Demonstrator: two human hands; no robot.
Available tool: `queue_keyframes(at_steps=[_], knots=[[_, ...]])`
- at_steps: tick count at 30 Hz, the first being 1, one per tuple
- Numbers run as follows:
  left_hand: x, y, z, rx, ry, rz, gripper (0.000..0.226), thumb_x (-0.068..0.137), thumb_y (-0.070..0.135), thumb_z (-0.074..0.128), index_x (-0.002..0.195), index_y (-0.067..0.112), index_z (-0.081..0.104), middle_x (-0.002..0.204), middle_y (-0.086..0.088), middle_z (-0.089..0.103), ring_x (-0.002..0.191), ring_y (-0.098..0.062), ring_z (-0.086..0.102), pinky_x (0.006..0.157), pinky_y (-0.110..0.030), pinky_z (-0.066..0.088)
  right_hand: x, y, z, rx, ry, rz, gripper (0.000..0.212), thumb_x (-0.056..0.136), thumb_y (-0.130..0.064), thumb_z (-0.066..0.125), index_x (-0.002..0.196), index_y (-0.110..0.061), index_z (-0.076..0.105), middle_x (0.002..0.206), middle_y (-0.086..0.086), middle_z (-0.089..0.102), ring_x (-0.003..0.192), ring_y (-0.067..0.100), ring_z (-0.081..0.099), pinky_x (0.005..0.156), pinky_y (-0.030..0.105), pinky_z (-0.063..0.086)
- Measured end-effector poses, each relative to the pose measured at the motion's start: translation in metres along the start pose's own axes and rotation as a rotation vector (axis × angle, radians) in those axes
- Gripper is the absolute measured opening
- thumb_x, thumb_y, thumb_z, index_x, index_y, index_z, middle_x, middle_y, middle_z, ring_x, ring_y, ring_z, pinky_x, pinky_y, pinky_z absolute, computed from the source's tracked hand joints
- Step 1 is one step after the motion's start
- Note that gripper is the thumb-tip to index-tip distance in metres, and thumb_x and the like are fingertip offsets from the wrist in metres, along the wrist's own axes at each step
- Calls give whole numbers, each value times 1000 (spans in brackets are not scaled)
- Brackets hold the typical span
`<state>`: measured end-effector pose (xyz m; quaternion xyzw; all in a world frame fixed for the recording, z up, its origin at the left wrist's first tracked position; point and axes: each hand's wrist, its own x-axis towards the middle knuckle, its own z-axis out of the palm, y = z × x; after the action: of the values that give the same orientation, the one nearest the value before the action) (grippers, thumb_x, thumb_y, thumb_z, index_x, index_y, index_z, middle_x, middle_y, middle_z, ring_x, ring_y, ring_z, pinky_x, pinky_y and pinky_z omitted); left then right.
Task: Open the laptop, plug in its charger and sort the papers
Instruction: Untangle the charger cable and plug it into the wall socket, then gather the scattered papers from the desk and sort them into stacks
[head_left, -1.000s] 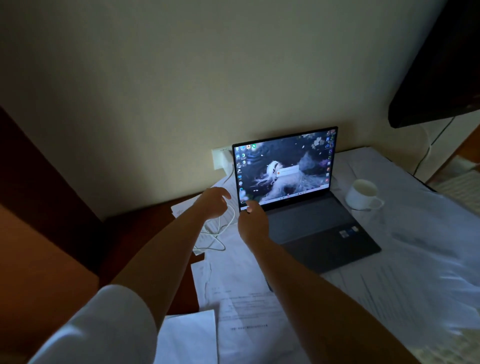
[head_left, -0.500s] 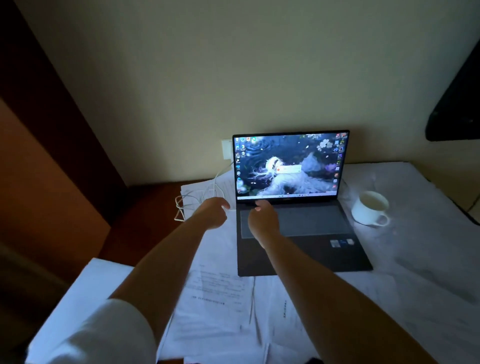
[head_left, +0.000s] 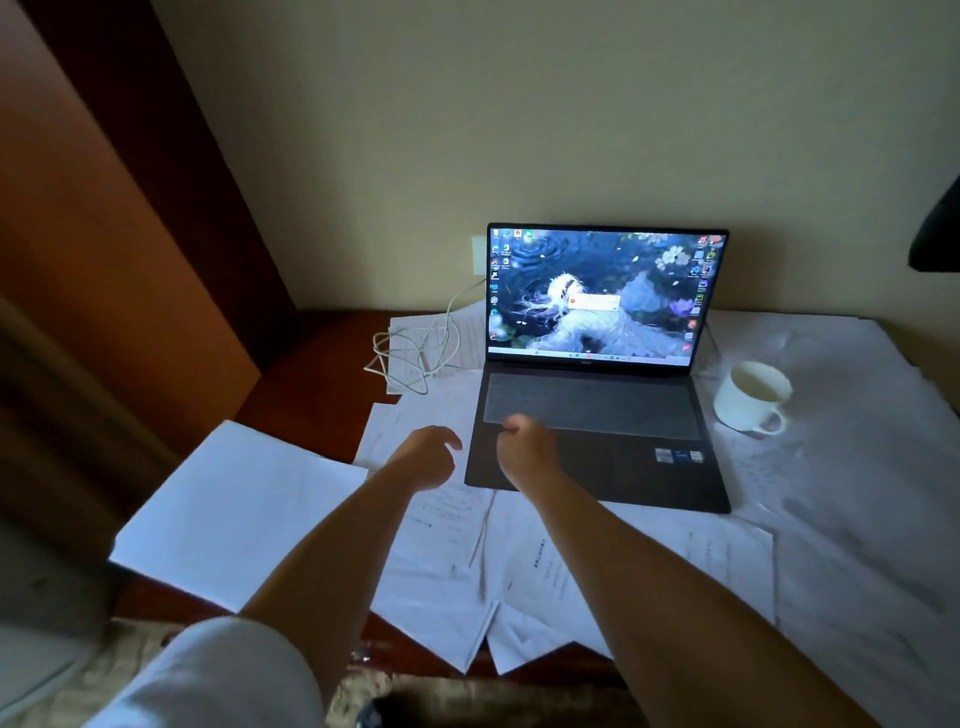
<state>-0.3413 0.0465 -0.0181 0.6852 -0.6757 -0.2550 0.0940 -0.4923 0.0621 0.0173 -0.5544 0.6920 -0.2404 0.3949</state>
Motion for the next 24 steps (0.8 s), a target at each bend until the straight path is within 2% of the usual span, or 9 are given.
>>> queue_keyframes(at_steps=[2, 6, 10, 12, 16, 18, 21, 24], knots=[[-9, -12, 2, 16, -16, -41, 23, 93, 5, 52, 108, 16, 64, 130, -4, 55, 103, -13, 52, 62, -7, 37, -6, 2, 8, 17, -36, -3, 35, 95, -8, 43, 128, -3, 53, 129, 15, 55, 119, 29, 51, 95, 31, 41], [-25, -36, 7, -9, -7, -131, 25, 92, 4, 50, 107, 17, 66, 126, -7, 58, 97, -16, 56, 56, -11, 40, -14, 4, 35, 12, -86, 8, 35, 93, -10, 44, 125, -7, 56, 128, 12, 57, 117, 28, 53, 97, 35, 45], [-43, -59, 9, -49, 4, -199, 28, 91, 4, 48, 107, 18, 66, 124, -9, 59, 95, -21, 59, 68, -23, 48, -23, 1, 66, -21, -138, 23, 35, 95, -12, 42, 128, -9, 54, 131, 10, 55, 119, 27, 51, 92, 29, 43], [-51, -73, 8, -43, 8, -208, 26, 93, 5, 48, 109, 18, 64, 124, -8, 59, 99, -21, 59, 74, -22, 50, -26, -3, 82, -49, -163, 18, 33, 96, -14, 42, 127, -10, 54, 130, 10, 55, 117, 28, 52, 93, 31, 45], [-69, -107, 1, -20, 23, -232, 28, 93, 3, 48, 113, 16, 62, 121, -6, 60, 95, -16, 56, 70, -17, 46, -31, -18, 110, -84, -183, 9, 36, 97, -13, 39, 129, -10, 54, 134, 10, 53, 121, 27, 50, 96, 29, 42], [-75, -125, -5, -9, 58, -259, 29, 91, 3, 52, 114, 18, 62, 123, -5, 60, 101, -17, 57, 75, -18, 49, -35, -24, 126, -98, -203, 2, 36, 98, -15, 38, 130, -11, 53, 134, 10, 53, 121, 28, 50, 97, 31, 42], [-82, -149, -14, 49, 113, -307, 35, 87, 13, 61, 121, 21, 58, 129, -3, 55, 115, -21, 52, 88, -28, 52, -41, -31, 153, -118, -258, 4, 37, 97, -16, 39, 132, -11, 51, 133, 11, 53, 118, 28, 51, 92, 30, 43], [-86, -167, -17, 203, -26, -324, 61, 82, 42, 67, 135, 23, 44, 135, -5, 44, 122, -26, 44, 91, -37, 50, -47, -37, 179, -122, -280, 39, 36, 96, -15, 40, 130, -10, 52, 130, 11, 54, 116, 27, 52, 85, 28, 42]])
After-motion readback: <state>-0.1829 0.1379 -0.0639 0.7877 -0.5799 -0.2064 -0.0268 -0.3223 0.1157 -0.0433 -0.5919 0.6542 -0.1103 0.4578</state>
